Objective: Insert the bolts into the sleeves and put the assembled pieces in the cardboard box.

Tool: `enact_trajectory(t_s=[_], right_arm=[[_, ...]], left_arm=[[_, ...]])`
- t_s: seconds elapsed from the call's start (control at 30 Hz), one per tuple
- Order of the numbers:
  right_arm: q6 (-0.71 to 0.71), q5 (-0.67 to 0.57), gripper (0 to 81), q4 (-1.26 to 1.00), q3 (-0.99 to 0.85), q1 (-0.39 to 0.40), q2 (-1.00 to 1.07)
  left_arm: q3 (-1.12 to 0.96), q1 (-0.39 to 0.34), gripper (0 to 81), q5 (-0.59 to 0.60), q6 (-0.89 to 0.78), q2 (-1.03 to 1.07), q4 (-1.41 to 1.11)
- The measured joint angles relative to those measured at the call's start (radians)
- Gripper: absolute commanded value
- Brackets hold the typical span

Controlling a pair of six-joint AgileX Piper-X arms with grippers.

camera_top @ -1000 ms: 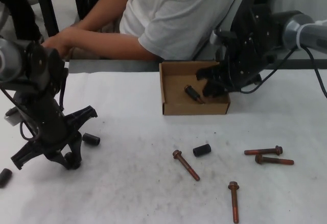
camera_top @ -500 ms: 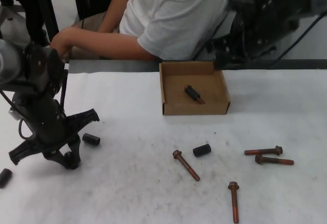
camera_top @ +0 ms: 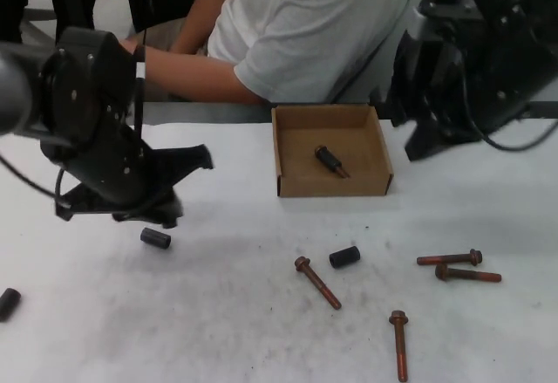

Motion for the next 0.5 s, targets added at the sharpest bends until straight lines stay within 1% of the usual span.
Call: enact_trajectory(t_s=[0.13,0.2,0.27,0.37,0.47,0.5], right_arm=[[0.037,0.011,0.2,0.046,0.071,0.035,-0.059],[0.045,0.028,0.2,0.078,0.091,0.059,-0.072],[0.054,0.064,0.2,0.139,0.109,0.107,-0.075],[0.066,0.075,0.2,0.166,0.110,0.131,-0.075],[0.076,0.098,0.2,0.182,0.110,0.151,-0.075],[0.084,0.115,0.2,0.186,0.110,0.163,-0.075]], left_arm=[[0.087,-0.029,0.8,0.020,0.012,-0.081,-0.102],[0.154,-0.043,0.8,0.042,0.053,-0.139,-0.173],[0.225,-0.050,0.8,0.071,0.081,-0.217,-0.248],[0.290,-0.050,0.8,0.094,0.103,-0.304,-0.311],[0.388,-0.050,0.8,0.156,0.135,-0.431,-0.390],[0.451,-0.050,0.8,0.207,0.145,-0.513,-0.427]])
